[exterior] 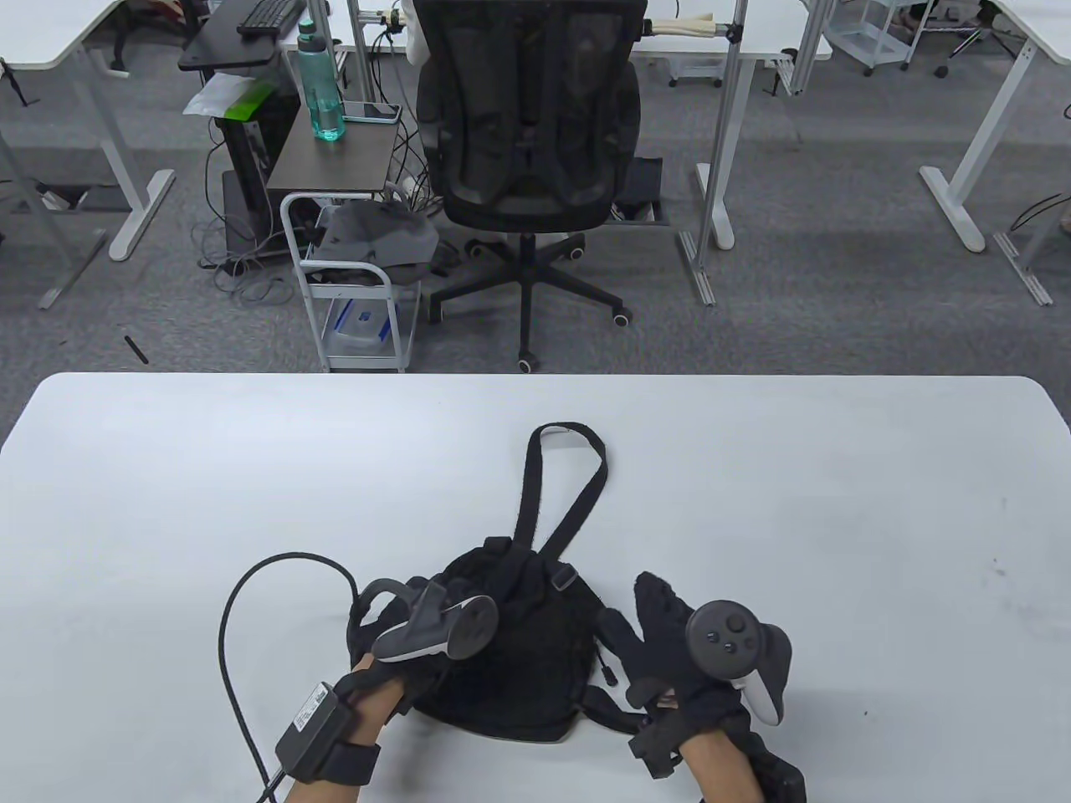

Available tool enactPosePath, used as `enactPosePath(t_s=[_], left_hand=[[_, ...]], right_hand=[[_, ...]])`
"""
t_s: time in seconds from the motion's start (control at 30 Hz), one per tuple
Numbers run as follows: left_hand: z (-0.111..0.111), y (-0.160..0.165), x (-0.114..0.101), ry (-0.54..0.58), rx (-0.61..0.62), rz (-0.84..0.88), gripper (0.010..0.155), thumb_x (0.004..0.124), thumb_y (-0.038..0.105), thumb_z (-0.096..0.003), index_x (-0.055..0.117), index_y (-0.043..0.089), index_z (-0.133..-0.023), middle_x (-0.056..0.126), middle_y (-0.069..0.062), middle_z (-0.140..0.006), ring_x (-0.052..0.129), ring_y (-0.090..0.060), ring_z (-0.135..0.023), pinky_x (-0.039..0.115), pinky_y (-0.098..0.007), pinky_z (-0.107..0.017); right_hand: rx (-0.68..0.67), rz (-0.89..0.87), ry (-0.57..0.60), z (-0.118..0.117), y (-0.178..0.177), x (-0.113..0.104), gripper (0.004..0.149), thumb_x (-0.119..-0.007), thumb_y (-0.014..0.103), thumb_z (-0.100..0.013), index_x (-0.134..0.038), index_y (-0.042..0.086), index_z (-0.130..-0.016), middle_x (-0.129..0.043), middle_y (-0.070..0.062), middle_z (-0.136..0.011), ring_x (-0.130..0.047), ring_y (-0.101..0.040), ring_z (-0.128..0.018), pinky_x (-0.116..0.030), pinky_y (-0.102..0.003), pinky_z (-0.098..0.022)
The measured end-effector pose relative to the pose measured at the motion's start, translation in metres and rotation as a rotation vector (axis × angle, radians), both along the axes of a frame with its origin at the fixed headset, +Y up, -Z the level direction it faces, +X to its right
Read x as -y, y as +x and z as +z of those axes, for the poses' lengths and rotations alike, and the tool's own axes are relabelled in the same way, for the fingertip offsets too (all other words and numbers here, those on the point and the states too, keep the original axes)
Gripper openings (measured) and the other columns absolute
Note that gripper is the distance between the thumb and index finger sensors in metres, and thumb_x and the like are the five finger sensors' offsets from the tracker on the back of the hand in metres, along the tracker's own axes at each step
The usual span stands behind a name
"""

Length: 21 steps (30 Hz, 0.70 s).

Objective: Pull shoulder strap to tighten

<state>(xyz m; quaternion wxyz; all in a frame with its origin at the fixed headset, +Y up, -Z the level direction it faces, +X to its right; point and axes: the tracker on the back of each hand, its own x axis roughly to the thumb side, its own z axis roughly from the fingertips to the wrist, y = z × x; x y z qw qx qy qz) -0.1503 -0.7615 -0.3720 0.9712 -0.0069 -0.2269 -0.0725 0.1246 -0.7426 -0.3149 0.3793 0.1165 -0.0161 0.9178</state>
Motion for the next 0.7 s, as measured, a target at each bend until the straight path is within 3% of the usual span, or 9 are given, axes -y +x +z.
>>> enactPosePath(t_s=[0.2, 0.4, 0.53, 0.57, 0.7], left_hand=[[-0.004, -0.028, -0.022, -0.035, -0.102, 0.225, 0.05, 0.081, 0.041, -0.0328, 0.08, 0.037, -0.083, 0.097, 0.012, -0.075, 0.099, -0.012, -0.069, 0.084, -0.039, -0.059], [-0.02, -0.056, -0.017, -0.334, -0.263, 0.363, 0.05, 0.082, 0.04, -0.0349, 0.08, 0.034, -0.084, 0.097, 0.008, -0.076, 0.099, -0.015, -0.069, 0.083, -0.041, -0.059], [-0.028, -0.077, -0.01, -0.521, -0.346, 0.56, 0.05, 0.084, 0.038, -0.0356, 0.081, 0.029, -0.085, 0.097, 0.004, -0.075, 0.099, -0.018, -0.068, 0.083, -0.043, -0.059], [-0.029, -0.082, -0.006, -0.64, -0.369, 0.586, 0.05, 0.084, 0.038, -0.0364, 0.08, 0.029, -0.085, 0.097, 0.004, -0.076, 0.098, -0.018, -0.069, 0.082, -0.043, -0.059], [-0.034, -0.09, 0.006, -0.793, -0.385, 0.622, 0.05, 0.083, 0.04, -0.038, 0.079, 0.027, -0.086, 0.096, 0.003, -0.075, 0.099, -0.018, -0.067, 0.083, -0.043, -0.057]], right_hand=[[-0.15, 0.168, 0.125, 0.012, -0.062, 0.007, 0.076, -0.074, 0.051, -0.049, -0.066, -0.006, -0.099, -0.074, -0.037, -0.093, -0.079, -0.06, -0.076, -0.061, -0.07, -0.055], [-0.218, 0.376, 0.309, 0.015, -0.124, 0.012, 0.07, -0.083, 0.046, -0.045, -0.078, -0.005, -0.092, -0.087, -0.033, -0.085, -0.091, -0.056, -0.068, -0.068, -0.068, -0.052], [-0.22, 0.484, 0.26, 0.014, -0.166, 0.019, 0.072, -0.084, 0.048, -0.044, -0.078, -0.004, -0.092, -0.089, -0.031, -0.084, -0.093, -0.053, -0.068, -0.071, -0.066, -0.052], [-0.214, 0.489, 0.25, 0.012, -0.173, 0.02, 0.072, -0.084, 0.049, -0.044, -0.077, -0.004, -0.092, -0.089, -0.031, -0.084, -0.094, -0.053, -0.068, -0.071, -0.066, -0.052], [-0.157, 0.531, 0.229, 0.007, -0.193, 0.023, 0.078, -0.081, 0.055, -0.044, -0.077, -0.006, -0.091, -0.09, -0.032, -0.081, -0.095, -0.052, -0.065, -0.072, -0.064, -0.051]])
